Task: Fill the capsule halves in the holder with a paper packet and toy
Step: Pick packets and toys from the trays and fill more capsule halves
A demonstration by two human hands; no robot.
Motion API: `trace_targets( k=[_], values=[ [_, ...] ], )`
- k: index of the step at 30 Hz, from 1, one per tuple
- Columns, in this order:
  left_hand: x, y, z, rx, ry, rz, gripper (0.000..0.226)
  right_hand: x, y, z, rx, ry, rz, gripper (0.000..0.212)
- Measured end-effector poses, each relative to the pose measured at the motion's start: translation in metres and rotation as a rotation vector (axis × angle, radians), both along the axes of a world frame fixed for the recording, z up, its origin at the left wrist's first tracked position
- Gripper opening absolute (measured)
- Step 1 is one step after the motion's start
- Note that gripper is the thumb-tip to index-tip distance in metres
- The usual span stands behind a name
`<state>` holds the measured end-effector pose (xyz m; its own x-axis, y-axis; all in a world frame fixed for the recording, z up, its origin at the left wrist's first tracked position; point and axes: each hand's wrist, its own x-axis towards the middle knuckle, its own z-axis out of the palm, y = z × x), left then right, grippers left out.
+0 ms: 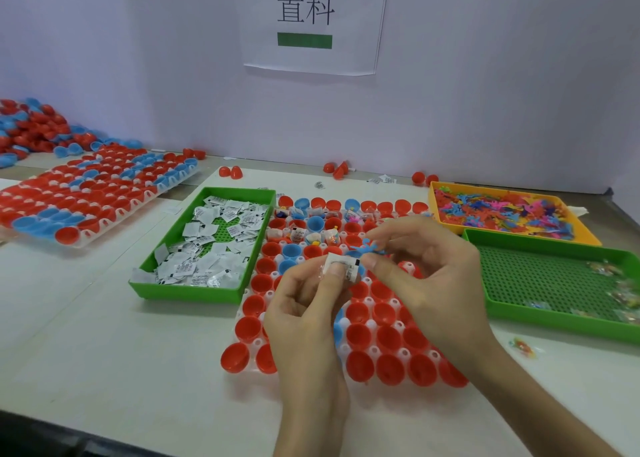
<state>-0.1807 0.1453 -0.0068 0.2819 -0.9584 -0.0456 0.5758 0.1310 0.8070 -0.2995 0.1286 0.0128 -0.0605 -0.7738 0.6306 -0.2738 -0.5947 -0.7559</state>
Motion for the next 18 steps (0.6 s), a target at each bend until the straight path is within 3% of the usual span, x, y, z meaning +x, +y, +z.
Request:
trace_targets(
  k=[3, 6, 11, 18],
  values=[
    [0.001, -0.001, 0.001, 0.005, 0.053, -0.016, 0.024, -0.005, 0.000, 0.006, 0.035, -0.094, 0.129, 0.028],
    [0.003, -0.001, 0.001, 0.020, 0.120, -0.068, 0.032, -0.002, 0.000, 0.005, 0.067, -0.051, 0.223, 0.023],
    [0.006, 0.000, 0.001, 0.057, 0.182, -0.219, 0.015, 0.000, -0.003, -0.002, 0.031, 0.045, 0.105, 0.022],
    [0.011, -0.002, 0.004, 0.051, 0.132, -0.277, 0.024, -0.006, -0.003, 0.000, -0.029, 0.167, 0.045, 0.030]
  ],
)
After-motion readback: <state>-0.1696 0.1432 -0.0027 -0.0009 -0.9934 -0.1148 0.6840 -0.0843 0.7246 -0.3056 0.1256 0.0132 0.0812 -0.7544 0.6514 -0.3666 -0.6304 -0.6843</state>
